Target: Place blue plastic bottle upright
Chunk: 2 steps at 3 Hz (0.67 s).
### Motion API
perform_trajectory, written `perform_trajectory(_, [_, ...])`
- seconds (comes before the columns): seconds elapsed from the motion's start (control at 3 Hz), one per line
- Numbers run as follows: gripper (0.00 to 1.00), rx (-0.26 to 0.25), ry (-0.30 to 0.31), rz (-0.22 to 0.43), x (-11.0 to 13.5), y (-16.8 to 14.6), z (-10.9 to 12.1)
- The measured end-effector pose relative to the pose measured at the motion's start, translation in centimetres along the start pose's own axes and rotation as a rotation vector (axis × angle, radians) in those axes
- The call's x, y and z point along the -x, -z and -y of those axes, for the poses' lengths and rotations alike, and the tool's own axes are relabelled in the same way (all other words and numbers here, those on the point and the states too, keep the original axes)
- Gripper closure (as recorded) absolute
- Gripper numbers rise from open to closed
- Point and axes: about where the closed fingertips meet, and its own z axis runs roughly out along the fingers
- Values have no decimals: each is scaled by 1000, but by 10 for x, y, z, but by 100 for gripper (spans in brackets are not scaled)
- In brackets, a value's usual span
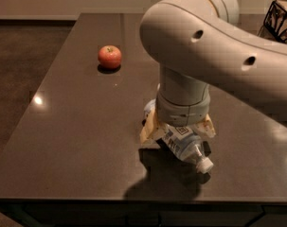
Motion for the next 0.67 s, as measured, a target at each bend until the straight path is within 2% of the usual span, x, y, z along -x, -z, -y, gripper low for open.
perform_trajectory(0.67, [62, -31, -9, 26, 9, 7, 3])
